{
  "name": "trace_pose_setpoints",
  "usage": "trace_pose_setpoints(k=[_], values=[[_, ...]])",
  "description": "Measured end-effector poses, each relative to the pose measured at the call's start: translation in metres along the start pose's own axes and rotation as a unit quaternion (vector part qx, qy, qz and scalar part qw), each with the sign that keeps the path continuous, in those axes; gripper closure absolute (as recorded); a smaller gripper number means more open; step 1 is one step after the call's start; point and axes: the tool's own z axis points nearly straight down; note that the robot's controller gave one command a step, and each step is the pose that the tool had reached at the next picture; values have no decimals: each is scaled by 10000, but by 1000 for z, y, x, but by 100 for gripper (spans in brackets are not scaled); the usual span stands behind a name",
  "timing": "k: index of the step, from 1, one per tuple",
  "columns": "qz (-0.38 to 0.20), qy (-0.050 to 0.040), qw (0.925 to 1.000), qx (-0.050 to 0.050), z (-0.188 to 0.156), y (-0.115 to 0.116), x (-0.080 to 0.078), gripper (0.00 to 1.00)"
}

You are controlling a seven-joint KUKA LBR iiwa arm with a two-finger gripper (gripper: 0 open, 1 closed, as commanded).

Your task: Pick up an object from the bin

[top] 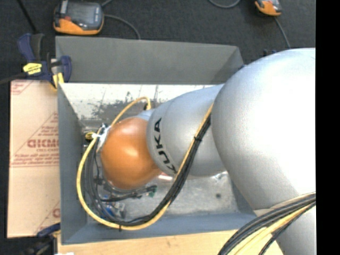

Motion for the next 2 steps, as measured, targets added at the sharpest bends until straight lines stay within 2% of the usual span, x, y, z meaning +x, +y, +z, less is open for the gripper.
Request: trace_pose_setpoints(k=[1,2], values=[[74,-13,10000,28,0,-45,5,100],[301,-15,9995,35,-1,-101,14,100]])
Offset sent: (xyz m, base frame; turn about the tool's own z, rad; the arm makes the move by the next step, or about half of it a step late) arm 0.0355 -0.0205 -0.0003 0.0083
